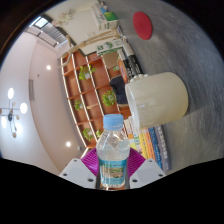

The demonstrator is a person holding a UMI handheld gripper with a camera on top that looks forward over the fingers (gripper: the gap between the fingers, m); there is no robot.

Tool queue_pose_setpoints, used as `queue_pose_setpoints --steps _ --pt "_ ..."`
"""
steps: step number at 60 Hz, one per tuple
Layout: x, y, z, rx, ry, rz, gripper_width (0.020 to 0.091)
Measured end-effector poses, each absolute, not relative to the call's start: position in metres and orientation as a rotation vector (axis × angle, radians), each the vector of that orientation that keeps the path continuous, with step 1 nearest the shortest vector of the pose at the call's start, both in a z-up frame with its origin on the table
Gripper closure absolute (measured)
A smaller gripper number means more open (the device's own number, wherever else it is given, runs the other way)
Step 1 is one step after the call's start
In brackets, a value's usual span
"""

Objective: Pour water

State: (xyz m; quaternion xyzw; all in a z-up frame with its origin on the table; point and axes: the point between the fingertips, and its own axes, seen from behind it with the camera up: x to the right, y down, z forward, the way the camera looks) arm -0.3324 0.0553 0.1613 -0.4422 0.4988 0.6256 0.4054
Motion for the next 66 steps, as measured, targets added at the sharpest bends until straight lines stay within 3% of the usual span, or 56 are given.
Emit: queue_pose_setpoints --steps 12,22,27,36,48,56,66 --pt "-0.325 0.056 0.164 -0.963 1.397 1.745 0.0775" --pt "-0.33 0.058 0.161 -1.044 1.352 1.693 0.0773" --pt "-0.339 0.054 0.176 -1.17 1.237 1.592 0.0774" --pt "-0.332 0.057 0.23 -1.437 0.781 1.182 0.0773" --pt "-0.267 0.062 0.262 -1.618 0.281 0.371 0.0774" --pt "-0.201 0.064 0.262 -1.641 0.148 -0.013 0.0776" --pt "-0.129 0.061 0.23 -1.658 0.146 -0.163 0.0774"
